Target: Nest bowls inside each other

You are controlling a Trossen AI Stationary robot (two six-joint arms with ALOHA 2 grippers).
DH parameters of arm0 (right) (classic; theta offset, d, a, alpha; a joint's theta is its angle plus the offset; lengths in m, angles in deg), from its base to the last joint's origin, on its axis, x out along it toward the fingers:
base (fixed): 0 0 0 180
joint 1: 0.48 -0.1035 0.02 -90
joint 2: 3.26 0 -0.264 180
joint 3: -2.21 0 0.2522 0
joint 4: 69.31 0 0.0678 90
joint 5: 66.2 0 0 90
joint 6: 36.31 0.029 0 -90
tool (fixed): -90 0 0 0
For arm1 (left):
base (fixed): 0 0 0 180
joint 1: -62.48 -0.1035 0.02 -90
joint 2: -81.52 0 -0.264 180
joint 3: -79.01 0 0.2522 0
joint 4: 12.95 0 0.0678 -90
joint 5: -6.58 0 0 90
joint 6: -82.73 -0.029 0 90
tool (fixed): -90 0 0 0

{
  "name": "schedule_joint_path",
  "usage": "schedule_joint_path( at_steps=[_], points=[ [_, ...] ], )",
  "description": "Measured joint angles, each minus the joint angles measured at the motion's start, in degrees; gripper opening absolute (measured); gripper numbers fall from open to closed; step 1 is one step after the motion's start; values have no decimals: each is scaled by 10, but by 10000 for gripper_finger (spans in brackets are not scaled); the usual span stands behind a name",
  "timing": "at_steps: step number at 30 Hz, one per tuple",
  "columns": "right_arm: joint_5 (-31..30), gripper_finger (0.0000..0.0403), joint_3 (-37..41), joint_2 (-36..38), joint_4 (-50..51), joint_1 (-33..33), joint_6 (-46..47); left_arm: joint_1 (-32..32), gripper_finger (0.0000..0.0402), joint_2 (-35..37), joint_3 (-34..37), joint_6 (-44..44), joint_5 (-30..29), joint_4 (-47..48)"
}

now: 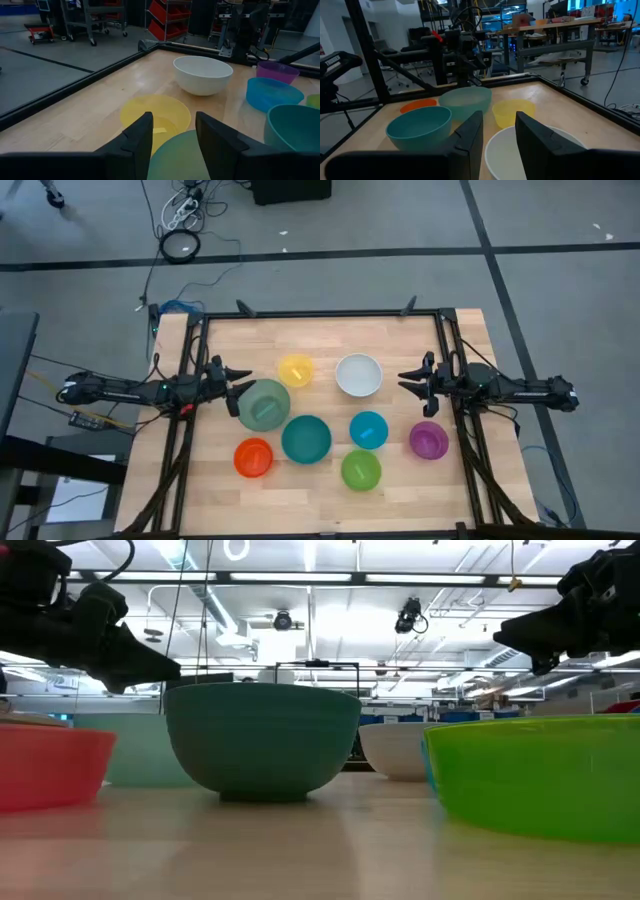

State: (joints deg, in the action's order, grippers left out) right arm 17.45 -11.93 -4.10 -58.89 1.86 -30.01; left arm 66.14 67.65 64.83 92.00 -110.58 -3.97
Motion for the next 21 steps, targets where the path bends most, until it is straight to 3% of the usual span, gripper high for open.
schedule_joint_path(
  at_steps=[7,14,21],
  points=[
    [0,105,0,0,0,0,-5,0,157,0,0,-4,0,0],
    [-1,105,0,0,-16,0,-108,-1,157,0,0,-126,-13,0],
    [1,105,0,0,-108,0,-72,-1,157,0,0,-126,-13,0]
  ],
)
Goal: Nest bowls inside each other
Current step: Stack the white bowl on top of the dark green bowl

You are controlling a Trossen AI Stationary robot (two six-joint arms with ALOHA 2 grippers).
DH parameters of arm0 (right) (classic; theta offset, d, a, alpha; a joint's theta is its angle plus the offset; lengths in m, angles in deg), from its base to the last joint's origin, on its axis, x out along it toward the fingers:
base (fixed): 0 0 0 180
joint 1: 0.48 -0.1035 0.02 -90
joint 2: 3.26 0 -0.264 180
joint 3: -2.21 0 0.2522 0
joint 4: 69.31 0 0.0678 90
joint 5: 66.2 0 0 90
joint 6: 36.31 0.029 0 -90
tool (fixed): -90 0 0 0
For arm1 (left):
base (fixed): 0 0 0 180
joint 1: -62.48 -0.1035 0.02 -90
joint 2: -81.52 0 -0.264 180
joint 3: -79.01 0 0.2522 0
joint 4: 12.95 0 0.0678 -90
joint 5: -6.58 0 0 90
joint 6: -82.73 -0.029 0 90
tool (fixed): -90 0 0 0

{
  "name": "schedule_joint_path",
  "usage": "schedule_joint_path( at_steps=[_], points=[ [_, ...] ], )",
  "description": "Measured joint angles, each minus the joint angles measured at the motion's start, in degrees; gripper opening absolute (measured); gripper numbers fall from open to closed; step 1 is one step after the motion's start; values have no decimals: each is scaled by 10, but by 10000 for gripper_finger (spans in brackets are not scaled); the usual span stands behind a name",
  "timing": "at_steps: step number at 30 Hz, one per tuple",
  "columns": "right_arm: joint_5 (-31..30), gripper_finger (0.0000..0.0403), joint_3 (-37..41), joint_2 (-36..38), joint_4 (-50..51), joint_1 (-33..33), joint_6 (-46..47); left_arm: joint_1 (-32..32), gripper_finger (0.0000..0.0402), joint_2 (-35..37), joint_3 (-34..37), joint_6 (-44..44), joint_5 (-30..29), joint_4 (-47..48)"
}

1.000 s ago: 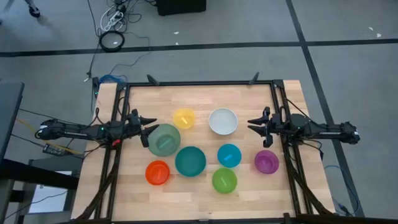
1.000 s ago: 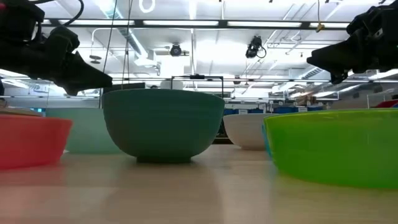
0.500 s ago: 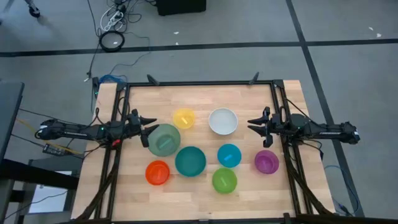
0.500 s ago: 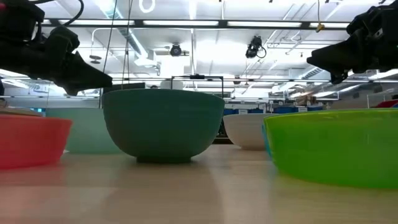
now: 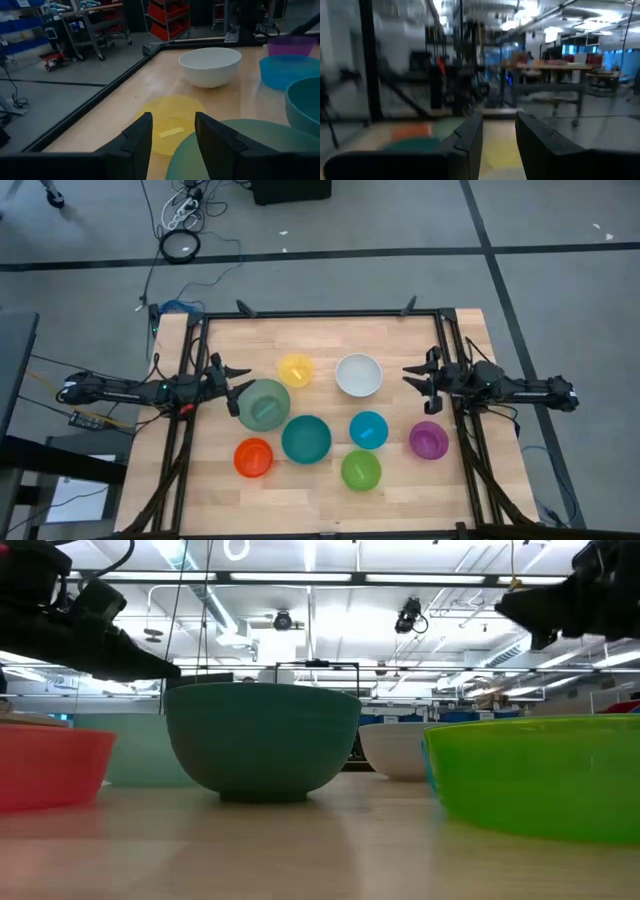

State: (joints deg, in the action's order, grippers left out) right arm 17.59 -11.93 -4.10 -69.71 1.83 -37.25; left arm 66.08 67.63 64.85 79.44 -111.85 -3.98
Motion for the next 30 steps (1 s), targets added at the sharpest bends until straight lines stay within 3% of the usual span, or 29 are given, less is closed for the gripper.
schedule_joint_path(
  at_steps=[4,14,19,26,30],
  points=[
    [3,105,0,0,-68,0,89,0,157,0,0,58,0,-9],
    [4,105,0,0,-128,0,68,0,157,0,0,202,-1,-84],
    [4,105,0,0,-128,0,136,-3,157,0,0,218,-65,-133],
    [6,105,-2,0,-131,0,173,-3,157,0,0,217,-65,-160],
    [-54,105,-2,0,-129,1,173,-4,157,0,0,216,-65,-166]
  ],
)
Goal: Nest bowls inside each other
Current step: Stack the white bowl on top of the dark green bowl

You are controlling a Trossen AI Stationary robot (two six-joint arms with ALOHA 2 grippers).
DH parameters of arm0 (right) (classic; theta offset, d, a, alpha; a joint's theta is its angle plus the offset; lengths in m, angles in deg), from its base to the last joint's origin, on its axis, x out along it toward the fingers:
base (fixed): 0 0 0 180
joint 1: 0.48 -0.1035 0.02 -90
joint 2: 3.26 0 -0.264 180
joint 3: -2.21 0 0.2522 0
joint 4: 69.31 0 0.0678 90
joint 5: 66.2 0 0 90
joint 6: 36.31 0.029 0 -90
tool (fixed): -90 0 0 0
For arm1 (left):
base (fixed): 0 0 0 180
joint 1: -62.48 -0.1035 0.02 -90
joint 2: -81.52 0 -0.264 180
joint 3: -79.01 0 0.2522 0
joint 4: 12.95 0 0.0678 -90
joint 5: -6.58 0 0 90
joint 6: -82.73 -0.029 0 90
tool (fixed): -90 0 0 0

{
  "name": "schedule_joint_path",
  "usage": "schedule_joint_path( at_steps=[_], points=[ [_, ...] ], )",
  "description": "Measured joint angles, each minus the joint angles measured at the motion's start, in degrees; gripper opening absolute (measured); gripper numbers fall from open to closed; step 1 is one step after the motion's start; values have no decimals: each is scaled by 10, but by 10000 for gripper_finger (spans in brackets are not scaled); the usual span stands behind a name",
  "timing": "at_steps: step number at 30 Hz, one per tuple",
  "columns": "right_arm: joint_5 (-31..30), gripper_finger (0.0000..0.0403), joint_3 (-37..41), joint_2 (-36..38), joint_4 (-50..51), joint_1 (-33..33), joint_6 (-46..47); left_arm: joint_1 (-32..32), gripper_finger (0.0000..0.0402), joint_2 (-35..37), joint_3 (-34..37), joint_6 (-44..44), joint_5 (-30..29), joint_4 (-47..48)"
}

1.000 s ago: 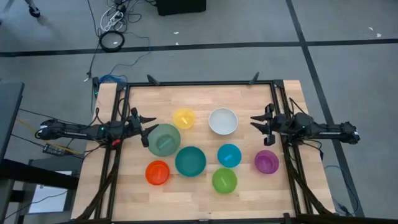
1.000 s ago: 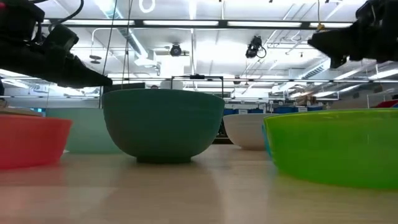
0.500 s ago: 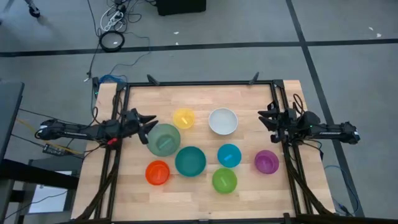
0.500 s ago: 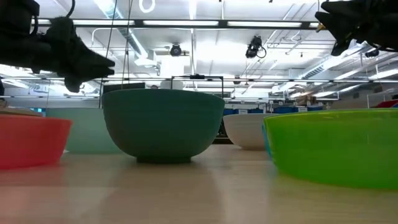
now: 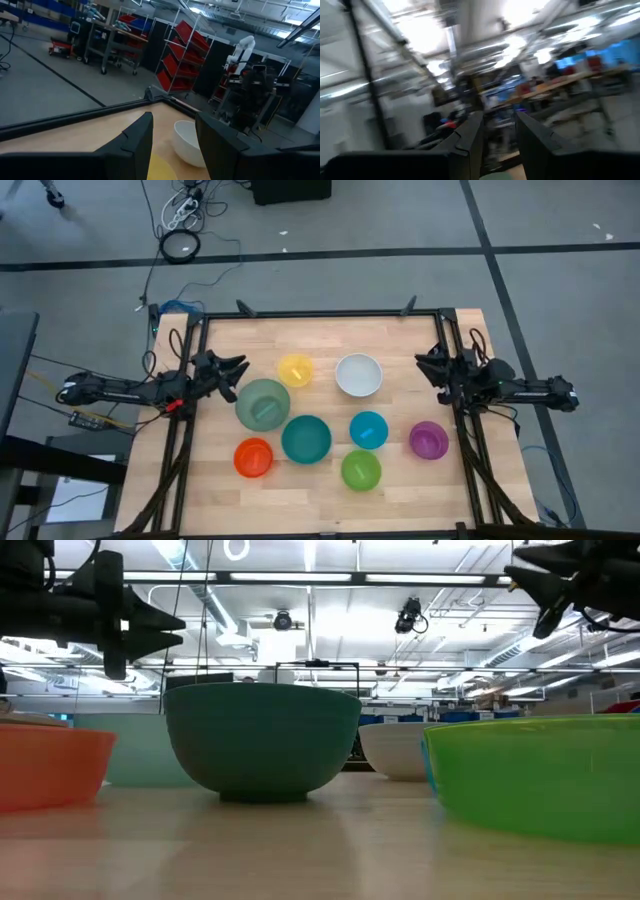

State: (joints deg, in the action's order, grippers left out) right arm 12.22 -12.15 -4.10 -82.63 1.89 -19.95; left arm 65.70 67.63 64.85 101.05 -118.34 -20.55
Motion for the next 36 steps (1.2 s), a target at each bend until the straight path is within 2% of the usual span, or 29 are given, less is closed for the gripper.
schedule_joint_path(
  at_steps=[2,6,7,9,13,17,21,26,28,30,33,36],
  points=[
    [-4,105,0,-2,5,0,5,0,157,0,0,0,0,-1],
    [33,105,0,-15,1,-4,20,0,157,0,-8,-21,0,11],
    [29,105,-1,-21,-4,-4,21,0,157,-1,-20,-32,0,22],
    [-19,105,-18,-42,9,-4,13,-2,157,-5,-60,-55,0,71],
    [-84,105,-89,-147,62,-4,-28,-6,157,-60,-208,-64,-21,313],
    [-100,105,-211,-318,86,-4,-88,-21,157,-166,-381,-45,-40,547],
    [-126,105,-393,-524,229,-3,-98,-44,157,-278,-540,11,-39,733],
    [-160,105,-659,-765,577,11,-10,-67,157,-405,-671,91,0,945],
    [-159,105,-741,-842,692,14,19,-69,157,-442,-691,114,12,1004],
    [-146,105,-803,-902,765,12,32,-69,157,-467,-693,119,16,1039],
    [-79,105,-864,-961,809,10,41,-68,157,-488,-677,119,33,1051],
    [-2,105,-891,-1001,838,11,65,-68,157,-493,-659,120,48,1049]
  ],
)
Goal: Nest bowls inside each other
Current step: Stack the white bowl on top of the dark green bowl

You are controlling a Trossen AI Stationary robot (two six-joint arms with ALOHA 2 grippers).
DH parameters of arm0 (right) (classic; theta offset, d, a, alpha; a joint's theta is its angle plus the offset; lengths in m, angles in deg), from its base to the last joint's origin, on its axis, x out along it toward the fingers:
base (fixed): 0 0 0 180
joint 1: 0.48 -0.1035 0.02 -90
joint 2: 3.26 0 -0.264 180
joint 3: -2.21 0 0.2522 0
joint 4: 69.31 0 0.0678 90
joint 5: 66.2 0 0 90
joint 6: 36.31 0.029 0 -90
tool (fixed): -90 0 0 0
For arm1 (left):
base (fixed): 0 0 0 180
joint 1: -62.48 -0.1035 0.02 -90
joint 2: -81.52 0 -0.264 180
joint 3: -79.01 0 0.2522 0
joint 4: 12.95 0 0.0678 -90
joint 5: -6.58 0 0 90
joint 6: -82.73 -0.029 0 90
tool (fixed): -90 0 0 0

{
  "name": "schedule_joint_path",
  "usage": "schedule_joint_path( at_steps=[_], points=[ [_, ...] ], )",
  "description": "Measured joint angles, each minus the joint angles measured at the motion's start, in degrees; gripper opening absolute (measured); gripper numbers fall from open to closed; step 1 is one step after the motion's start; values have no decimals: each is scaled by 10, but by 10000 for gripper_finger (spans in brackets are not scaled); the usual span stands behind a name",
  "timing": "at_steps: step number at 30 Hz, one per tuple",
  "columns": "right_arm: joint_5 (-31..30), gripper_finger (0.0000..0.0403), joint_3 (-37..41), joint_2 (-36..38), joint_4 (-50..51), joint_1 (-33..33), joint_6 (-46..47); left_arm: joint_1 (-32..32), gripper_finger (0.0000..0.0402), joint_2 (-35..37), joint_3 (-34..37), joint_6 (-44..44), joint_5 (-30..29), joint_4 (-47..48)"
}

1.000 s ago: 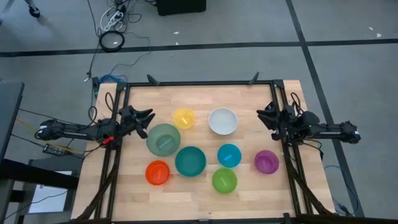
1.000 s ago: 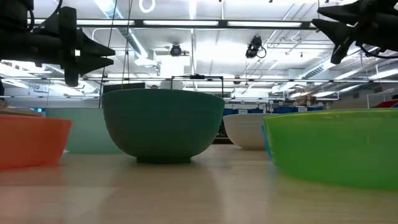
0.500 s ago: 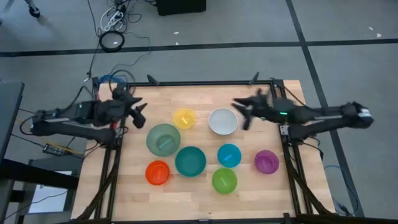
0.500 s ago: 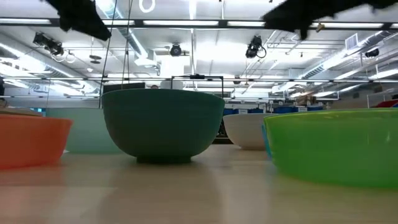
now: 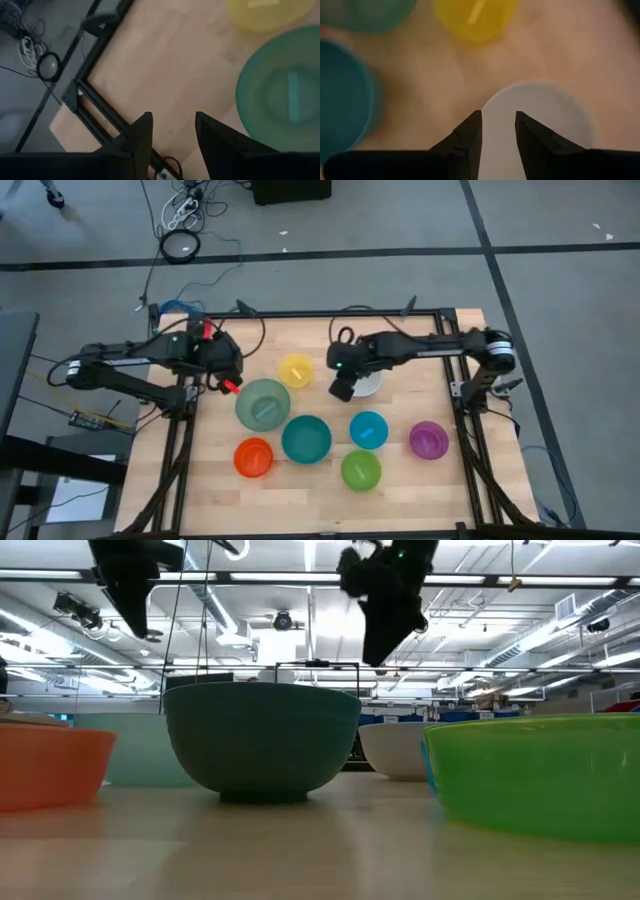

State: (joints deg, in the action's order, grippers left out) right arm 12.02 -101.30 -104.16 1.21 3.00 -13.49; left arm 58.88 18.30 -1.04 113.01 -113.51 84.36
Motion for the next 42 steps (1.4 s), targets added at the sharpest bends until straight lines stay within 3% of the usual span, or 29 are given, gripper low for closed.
schedule_joint_path(
  at_steps=[8,18,29,32,36,42],
  points=[
    [45,119,-3,-26,13,0,42,7,157,5,38,3,18,-17],
    [35,159,-2,-78,38,-19,56,7,157,7,39,0,17,-46],
    [5,158,-1,-175,33,-17,39,7,157,7,39,0,2,-46],
    [12,125,-1,-188,38,-12,16,7,156,7,39,0,-5,-50],
    [15,24,-1,-181,54,-12,-12,7,157,7,39,2,-27,-55],
    [13,3,-2,-115,94,-21,-11,7,156,7,39,1,-50,-68]
  ],
)
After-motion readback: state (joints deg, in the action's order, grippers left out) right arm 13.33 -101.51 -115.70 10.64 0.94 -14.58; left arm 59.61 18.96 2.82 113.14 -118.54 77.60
